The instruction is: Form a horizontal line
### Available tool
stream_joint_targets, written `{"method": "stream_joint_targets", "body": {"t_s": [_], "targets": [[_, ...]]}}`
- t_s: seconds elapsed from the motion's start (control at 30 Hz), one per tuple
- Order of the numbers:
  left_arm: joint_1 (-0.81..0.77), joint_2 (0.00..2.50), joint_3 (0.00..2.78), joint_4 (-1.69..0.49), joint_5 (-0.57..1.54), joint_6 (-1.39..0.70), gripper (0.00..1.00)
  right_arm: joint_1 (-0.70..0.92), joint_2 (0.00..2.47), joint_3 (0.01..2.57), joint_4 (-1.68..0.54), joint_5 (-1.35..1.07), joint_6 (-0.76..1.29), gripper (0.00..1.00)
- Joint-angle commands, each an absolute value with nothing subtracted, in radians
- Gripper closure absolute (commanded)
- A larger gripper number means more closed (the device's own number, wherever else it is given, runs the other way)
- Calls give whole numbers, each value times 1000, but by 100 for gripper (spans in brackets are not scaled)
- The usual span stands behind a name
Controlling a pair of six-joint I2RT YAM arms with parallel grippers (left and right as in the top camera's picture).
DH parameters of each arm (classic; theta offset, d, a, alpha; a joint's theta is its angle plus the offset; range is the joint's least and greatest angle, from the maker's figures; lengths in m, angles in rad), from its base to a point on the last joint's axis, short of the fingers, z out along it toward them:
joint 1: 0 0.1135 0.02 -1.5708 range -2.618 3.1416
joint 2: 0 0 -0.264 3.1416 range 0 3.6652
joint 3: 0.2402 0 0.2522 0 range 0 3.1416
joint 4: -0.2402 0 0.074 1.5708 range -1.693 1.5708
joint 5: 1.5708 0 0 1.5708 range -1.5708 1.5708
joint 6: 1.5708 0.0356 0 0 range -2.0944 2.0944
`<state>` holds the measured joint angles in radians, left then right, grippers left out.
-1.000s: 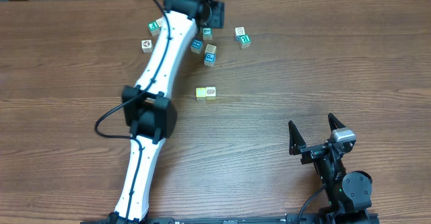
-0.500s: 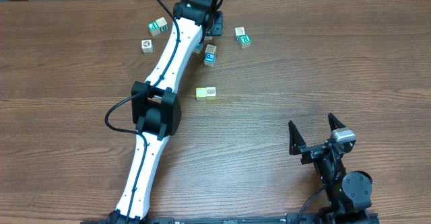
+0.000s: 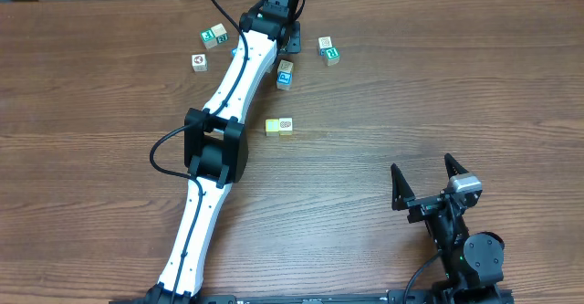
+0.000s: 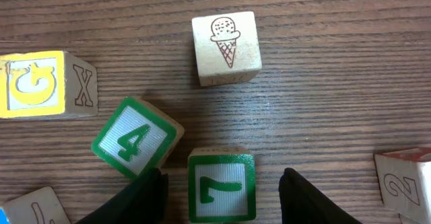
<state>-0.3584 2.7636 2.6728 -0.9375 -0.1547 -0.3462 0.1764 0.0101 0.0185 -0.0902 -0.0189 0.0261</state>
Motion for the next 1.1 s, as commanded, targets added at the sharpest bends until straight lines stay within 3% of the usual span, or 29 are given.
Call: {"method": "stream_joint_targets", "body": {"t_s": [0.0, 0.43, 0.53, 0.7, 0.8, 1.07], "targets": [[-354, 2789, 2672, -930, -165, -372, 50, 171, 3, 8, -84, -17, 22, 0], [-354, 2793, 2636, -913, -167, -375, 57, 171, 3, 8, -84, -17, 22, 0], [-354, 2793, 2636, -912, -167, -374, 64, 171, 3, 8, -84, -17, 22, 0], [-354, 2793, 2636, -941, -167, -374, 66, 171, 3, 8, -84, -17, 22, 0], [-354, 2793, 2636, -941, -167, -374, 62, 171, 3, 8, -84, -17, 22, 0], [-354, 2793, 2636, -942, -165, -374, 66, 171, 3, 8, -84, -17, 22, 0]]}}
